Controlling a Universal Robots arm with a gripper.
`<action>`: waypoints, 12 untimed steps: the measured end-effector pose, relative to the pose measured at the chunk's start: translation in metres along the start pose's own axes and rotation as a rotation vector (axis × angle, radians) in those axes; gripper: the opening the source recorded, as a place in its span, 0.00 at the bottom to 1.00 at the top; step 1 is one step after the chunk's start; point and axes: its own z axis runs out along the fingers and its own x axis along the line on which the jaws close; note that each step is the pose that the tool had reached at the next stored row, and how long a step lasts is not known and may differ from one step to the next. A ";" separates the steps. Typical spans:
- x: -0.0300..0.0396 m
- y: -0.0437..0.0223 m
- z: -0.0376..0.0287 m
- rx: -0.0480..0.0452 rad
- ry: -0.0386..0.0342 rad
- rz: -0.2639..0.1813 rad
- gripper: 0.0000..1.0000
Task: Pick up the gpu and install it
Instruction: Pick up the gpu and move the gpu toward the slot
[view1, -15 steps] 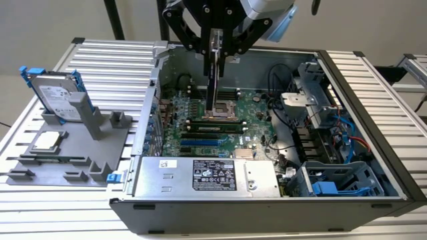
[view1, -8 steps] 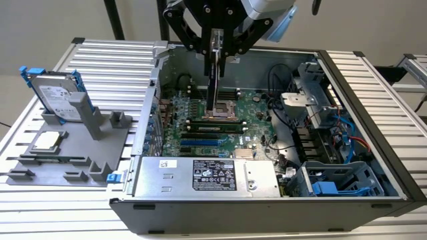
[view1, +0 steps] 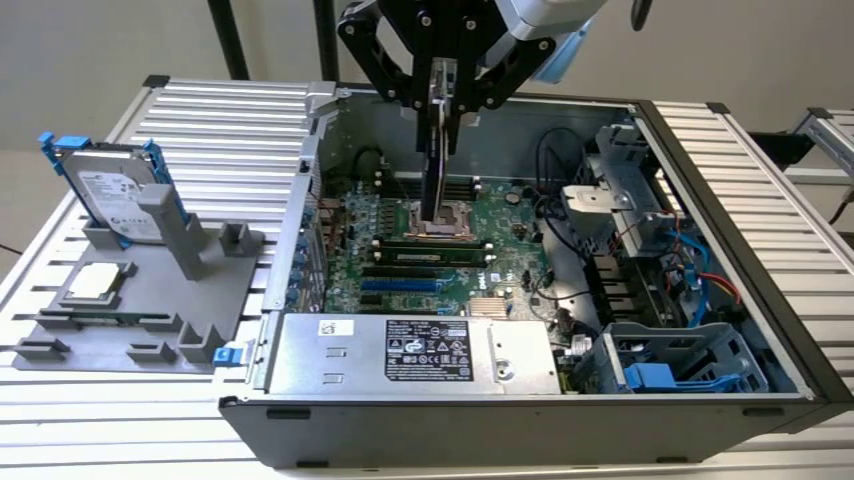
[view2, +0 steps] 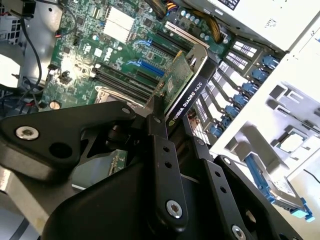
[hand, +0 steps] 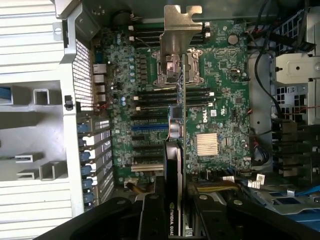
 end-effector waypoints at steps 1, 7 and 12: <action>-0.0001 0.0000 0.0000 -0.0001 -0.0001 0.000 0.00; -0.0001 0.0000 0.0001 0.0000 -0.0001 0.000 0.00; -0.0001 0.0000 0.0001 -0.0001 -0.0003 0.000 0.00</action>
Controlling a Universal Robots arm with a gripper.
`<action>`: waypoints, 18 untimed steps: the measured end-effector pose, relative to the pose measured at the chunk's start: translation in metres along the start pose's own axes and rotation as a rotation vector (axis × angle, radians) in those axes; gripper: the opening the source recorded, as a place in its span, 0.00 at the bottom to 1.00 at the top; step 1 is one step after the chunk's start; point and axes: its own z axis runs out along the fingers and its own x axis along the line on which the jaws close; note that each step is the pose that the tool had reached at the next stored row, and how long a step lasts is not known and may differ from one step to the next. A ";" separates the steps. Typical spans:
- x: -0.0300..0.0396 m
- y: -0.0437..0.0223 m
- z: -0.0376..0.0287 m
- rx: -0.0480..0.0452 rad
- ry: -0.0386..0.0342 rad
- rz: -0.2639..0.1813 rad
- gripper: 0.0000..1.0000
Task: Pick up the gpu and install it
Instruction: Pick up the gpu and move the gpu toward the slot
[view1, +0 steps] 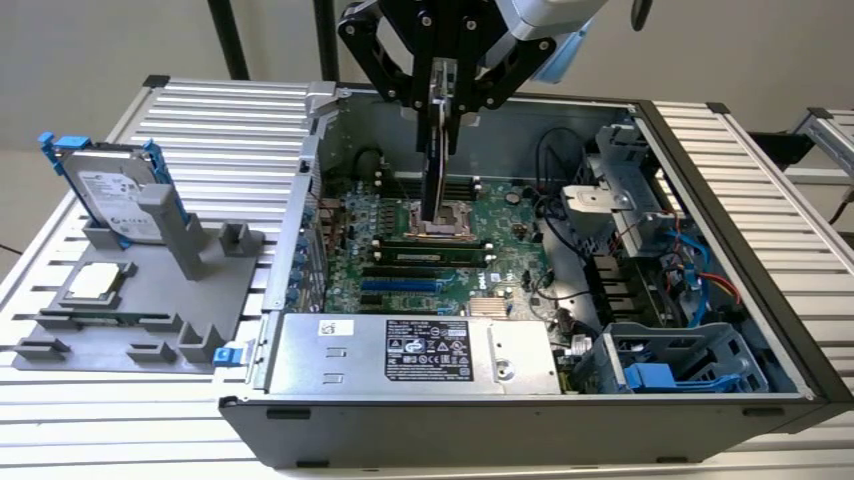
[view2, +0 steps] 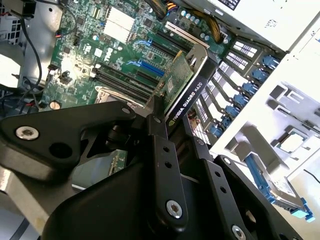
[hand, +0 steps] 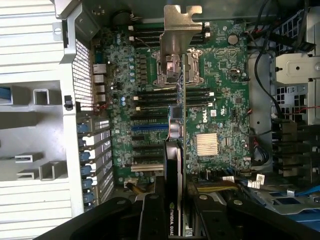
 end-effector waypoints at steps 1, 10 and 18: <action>0.0000 0.0000 0.0000 0.0000 0.0000 0.000 0.00; 0.0000 0.0000 0.0001 0.0000 -0.0004 0.000 0.00; 0.0000 0.0000 0.0002 0.0000 -0.0006 0.000 0.00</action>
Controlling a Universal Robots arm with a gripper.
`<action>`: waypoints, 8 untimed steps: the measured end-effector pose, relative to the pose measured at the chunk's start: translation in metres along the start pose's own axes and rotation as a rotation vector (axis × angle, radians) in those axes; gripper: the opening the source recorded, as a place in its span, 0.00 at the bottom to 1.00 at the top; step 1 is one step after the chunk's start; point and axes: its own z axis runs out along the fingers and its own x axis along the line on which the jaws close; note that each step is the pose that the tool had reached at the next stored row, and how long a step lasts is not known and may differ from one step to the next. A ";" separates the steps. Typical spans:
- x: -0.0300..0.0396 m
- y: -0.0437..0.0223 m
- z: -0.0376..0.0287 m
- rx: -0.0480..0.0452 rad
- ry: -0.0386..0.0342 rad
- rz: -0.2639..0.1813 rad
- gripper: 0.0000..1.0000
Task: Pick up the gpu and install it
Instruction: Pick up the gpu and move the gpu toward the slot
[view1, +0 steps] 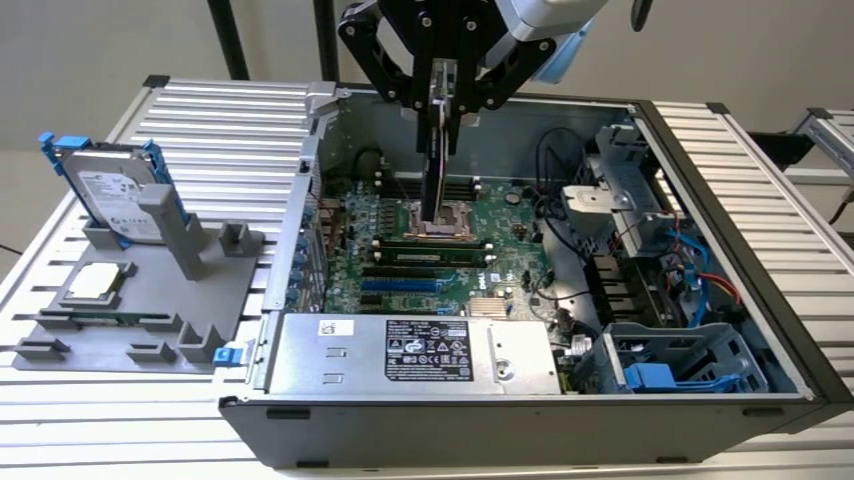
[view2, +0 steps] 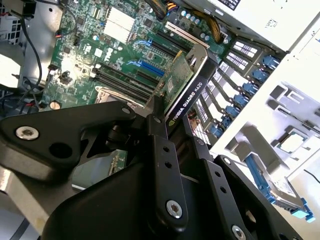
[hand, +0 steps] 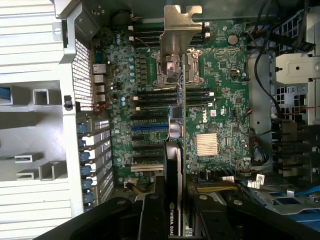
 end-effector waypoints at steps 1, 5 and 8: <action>0.0000 0.0000 0.0000 0.0000 0.0000 0.000 0.00; 0.0000 0.0000 0.0000 0.0000 -0.0001 0.000 0.00; 0.0000 0.0000 0.0000 0.0000 0.0000 0.000 0.00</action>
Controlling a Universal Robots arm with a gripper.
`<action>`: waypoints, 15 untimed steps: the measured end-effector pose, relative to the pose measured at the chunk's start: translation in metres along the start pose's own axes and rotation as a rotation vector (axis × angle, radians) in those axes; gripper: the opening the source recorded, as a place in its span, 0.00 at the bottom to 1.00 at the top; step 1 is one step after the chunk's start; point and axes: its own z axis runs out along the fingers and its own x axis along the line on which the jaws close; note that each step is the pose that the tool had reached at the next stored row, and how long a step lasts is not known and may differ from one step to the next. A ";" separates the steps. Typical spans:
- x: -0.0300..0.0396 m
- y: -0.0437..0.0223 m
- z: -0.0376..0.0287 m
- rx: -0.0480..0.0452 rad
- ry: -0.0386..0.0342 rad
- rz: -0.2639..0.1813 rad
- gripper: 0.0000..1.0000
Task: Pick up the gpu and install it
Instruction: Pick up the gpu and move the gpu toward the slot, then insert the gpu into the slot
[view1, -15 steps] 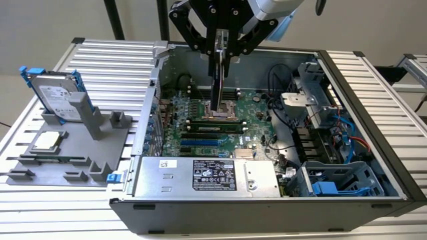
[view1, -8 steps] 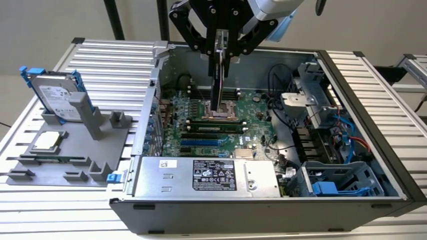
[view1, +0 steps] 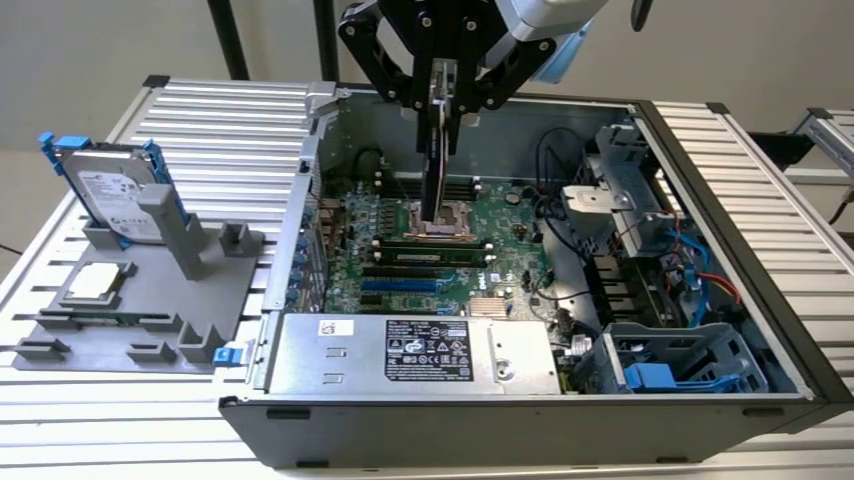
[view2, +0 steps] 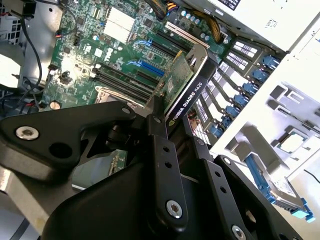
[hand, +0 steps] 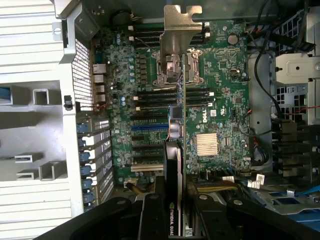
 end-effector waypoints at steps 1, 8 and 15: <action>0.0000 0.0000 0.0000 0.0000 0.0000 0.000 0.00; 0.0000 0.0000 0.0000 0.0000 -0.0001 -0.001 0.00; 0.0000 0.0000 0.0000 -0.0010 0.0004 -0.045 0.00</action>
